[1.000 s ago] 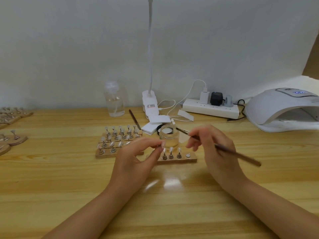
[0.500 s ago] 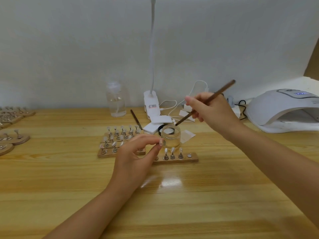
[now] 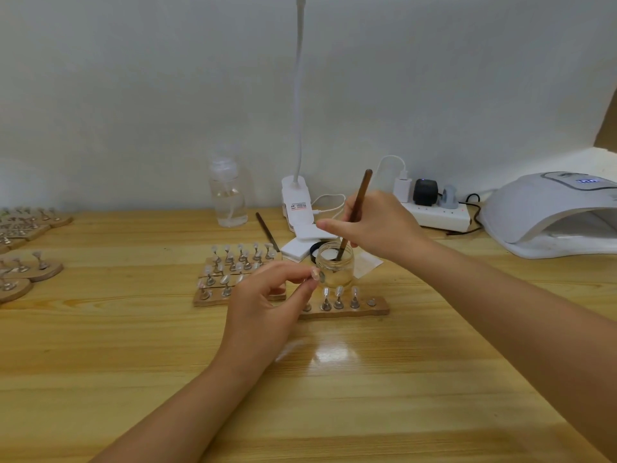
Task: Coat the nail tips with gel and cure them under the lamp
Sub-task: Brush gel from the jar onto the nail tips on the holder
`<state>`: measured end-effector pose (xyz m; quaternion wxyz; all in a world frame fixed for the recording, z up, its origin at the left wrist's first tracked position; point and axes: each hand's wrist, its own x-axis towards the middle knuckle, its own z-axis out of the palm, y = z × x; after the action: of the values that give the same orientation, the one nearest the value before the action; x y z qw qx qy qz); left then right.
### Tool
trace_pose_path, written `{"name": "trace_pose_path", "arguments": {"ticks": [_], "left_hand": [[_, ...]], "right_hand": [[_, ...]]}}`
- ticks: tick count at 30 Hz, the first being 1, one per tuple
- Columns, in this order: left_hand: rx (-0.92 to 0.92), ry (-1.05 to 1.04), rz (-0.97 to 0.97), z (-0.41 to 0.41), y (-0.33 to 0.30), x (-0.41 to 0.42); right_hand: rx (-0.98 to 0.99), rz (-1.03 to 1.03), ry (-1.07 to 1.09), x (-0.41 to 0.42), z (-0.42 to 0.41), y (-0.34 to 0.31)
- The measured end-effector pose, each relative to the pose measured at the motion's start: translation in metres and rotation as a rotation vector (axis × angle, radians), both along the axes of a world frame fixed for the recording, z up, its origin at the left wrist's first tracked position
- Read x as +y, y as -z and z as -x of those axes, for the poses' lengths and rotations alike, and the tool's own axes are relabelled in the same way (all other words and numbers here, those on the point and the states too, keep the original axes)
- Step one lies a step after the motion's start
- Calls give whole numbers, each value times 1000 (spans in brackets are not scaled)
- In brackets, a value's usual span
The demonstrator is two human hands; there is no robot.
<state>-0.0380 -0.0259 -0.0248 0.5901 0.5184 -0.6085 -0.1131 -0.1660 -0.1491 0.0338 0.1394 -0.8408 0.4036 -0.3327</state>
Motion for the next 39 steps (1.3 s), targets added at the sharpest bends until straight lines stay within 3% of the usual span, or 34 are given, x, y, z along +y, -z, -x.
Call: {"name": "trace_pose_path", "arguments": {"ticks": [7, 16, 29, 35, 39], "left_hand": [[15, -3, -13, 0, -1, 1], [17, 7, -25, 1, -1, 1], [32, 7, -60, 1, -2, 1], [18, 0, -68, -1, -1, 0], [32, 8, -70, -1, 0, -1]], "right_hand": [[46, -37, 16, -1, -4, 3], [-274, -127, 89, -6, 21, -6], [-414, -122, 125, 1, 42, -9], [-696, -127, 1, 34, 39, 2], [-780, -68, -79, 62, 32, 29]]}}
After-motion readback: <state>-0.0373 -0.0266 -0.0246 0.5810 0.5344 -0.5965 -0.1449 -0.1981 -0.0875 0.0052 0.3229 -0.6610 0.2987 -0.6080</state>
